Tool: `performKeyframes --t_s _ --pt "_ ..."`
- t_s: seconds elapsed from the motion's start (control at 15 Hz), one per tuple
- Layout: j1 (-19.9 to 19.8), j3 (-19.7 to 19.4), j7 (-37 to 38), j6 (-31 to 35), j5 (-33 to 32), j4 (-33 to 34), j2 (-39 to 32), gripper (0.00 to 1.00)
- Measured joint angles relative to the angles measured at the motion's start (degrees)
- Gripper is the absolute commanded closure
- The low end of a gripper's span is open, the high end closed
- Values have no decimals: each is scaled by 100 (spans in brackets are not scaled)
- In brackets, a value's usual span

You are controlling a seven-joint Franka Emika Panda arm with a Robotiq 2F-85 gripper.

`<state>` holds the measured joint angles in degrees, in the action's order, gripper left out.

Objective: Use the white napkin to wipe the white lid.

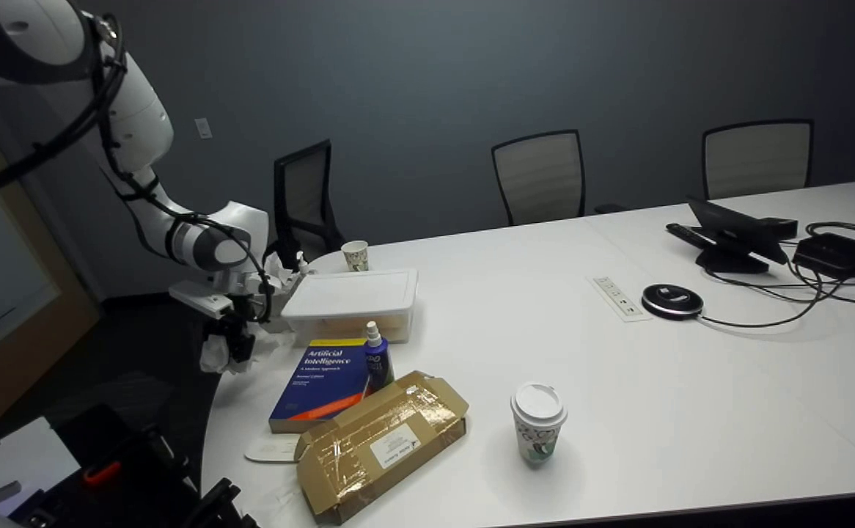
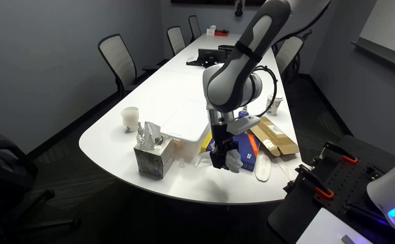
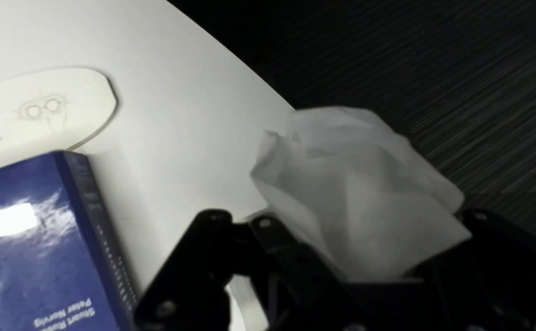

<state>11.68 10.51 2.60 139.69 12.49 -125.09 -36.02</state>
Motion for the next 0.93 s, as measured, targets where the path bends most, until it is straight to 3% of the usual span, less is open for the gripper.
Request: performKeyframes --t_s 0.4,0.67,0.73,0.8,0.93 --pt "-6 -8 -14 908 -139 -99 -354 97" --pt "-47 -48 -34 1070 -411 265 -809 97" --pt "-61 -57 -34 1072 -484 375 -918 64" --pt "-68 -66 -34 1074 -531 483 -1020 62" --pt "-82 -67 -84 1077 -560 697 -1199 48"
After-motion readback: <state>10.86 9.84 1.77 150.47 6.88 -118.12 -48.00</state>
